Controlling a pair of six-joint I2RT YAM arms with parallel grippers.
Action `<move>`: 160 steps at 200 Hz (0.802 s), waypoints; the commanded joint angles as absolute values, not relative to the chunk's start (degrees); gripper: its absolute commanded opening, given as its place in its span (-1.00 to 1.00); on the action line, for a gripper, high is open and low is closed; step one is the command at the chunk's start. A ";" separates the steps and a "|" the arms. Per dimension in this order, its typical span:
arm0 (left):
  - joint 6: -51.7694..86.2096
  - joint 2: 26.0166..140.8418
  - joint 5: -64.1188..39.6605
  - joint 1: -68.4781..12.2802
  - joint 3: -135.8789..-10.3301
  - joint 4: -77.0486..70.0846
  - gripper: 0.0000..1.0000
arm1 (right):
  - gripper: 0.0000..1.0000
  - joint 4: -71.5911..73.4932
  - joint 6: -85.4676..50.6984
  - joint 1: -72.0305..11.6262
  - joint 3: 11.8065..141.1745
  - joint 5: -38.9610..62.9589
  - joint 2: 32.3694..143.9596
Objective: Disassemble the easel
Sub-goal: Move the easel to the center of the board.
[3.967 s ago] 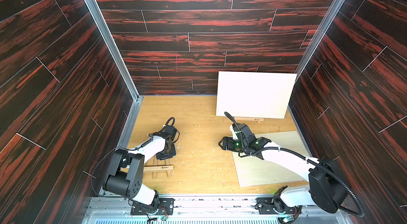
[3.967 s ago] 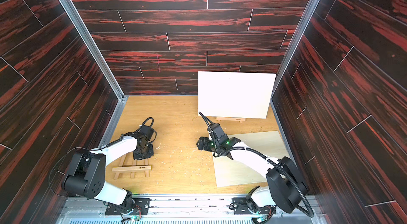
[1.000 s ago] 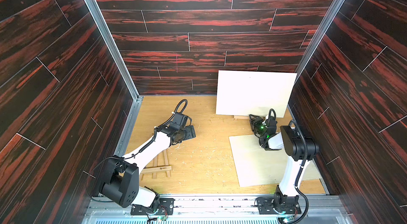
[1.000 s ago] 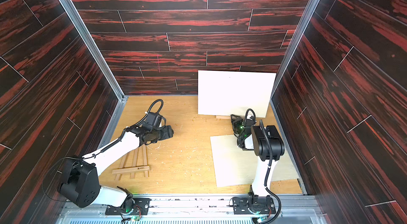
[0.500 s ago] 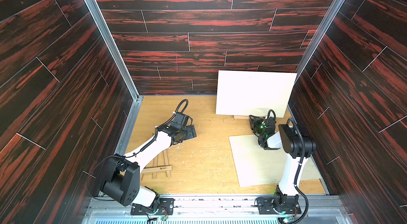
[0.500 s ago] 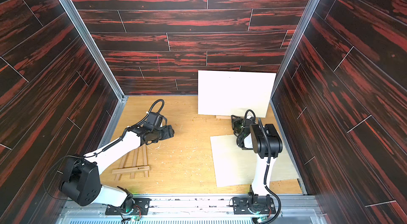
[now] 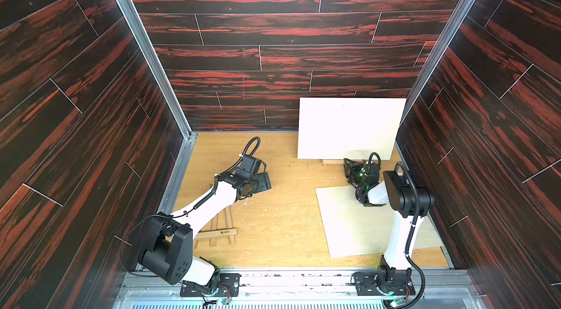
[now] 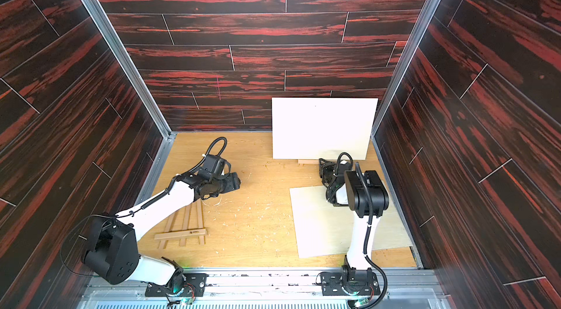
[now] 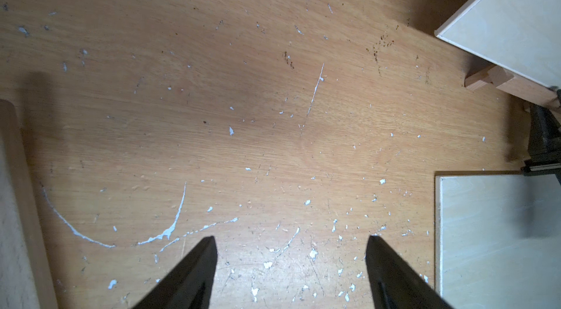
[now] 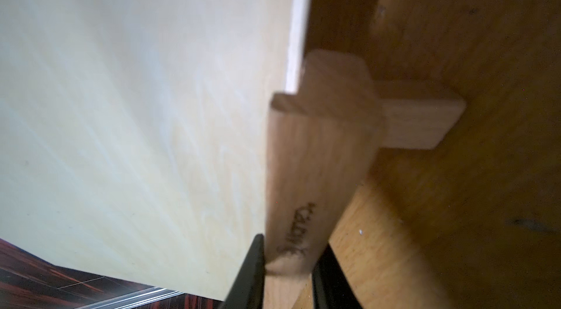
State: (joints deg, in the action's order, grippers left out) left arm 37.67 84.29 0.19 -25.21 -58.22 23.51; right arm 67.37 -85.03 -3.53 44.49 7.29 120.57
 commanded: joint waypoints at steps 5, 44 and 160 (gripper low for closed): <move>37.98 82.75 1.49 -25.49 -58.62 24.30 0.62 | -0.73 70.87 -83.19 -5.11 43.69 8.62 122.70; 37.40 82.15 2.11 -25.46 -58.68 24.96 0.63 | -0.78 71.68 -83.70 -6.56 42.60 10.74 122.08; 35.86 72.06 12.04 -24.57 -54.10 30.38 0.72 | -0.79 73.39 -85.16 -17.55 39.14 11.75 120.66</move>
